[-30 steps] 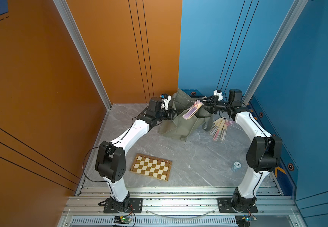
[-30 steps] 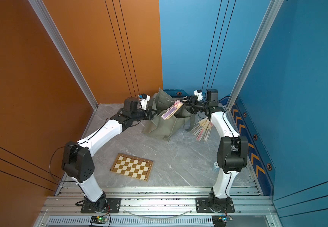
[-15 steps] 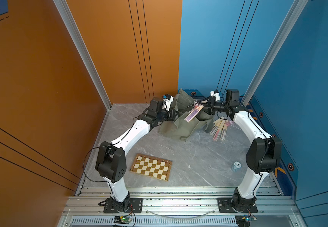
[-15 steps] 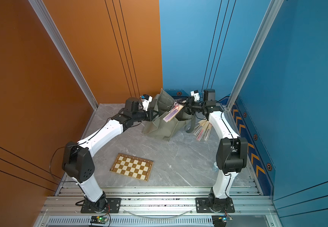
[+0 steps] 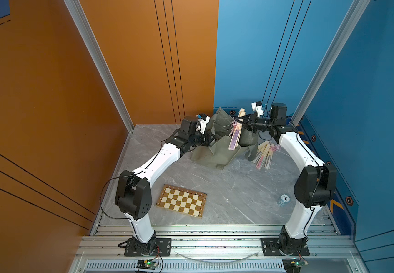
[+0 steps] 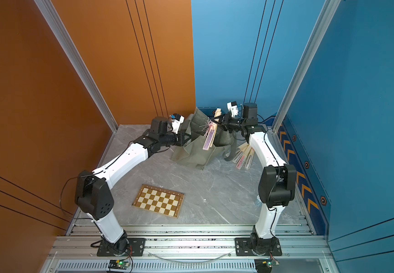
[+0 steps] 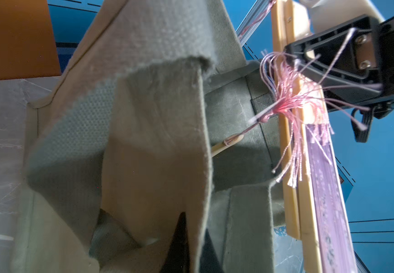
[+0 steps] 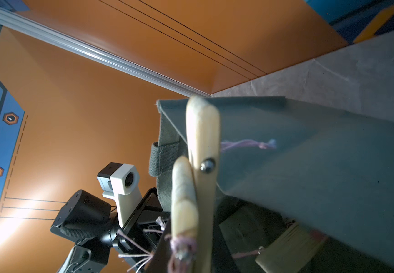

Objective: Take out the folding fans from the tote bags
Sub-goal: Pick up the folding fan from the canvas bag.

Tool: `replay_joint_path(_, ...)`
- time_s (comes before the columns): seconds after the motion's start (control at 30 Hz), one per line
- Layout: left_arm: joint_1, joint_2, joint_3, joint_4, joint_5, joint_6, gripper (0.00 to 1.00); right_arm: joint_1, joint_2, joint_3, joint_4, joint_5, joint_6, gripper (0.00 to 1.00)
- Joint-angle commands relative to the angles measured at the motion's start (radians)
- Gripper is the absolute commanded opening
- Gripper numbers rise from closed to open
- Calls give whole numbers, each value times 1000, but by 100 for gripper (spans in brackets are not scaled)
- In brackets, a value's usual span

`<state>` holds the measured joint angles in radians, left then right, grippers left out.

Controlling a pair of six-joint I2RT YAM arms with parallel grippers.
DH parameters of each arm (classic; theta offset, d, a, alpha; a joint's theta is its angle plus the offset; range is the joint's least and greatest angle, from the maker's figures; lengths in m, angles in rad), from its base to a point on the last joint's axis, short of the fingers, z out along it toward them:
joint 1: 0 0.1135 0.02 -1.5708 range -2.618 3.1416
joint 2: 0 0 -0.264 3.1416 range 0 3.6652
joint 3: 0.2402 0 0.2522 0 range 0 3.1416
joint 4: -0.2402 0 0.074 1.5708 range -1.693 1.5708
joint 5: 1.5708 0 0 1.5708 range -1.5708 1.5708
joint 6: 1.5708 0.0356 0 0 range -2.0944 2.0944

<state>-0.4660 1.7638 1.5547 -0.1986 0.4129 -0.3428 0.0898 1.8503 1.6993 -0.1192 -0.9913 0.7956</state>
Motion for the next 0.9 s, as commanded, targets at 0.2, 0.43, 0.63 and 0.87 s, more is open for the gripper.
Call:
replay_joint_path(0.2, -4, 9, 133, -203, 69, 129, 0, -24, -64, 93, 180, 32, -67, 6)
replay_joint_path(0.43, 28, 32, 240, -362, 200, 212, 0, -21, -49, 209, -69, 81, -308, 4)
replay_joint_path(0.63, 29, 71, 349, -485, 240, 268, 0, 24, -102, 194, -353, 276, -672, 4)
replay_joint_path(0.87, 8, 82, 363, -492, 228, 273, 0, 104, -200, -14, -297, 489, -857, 3)
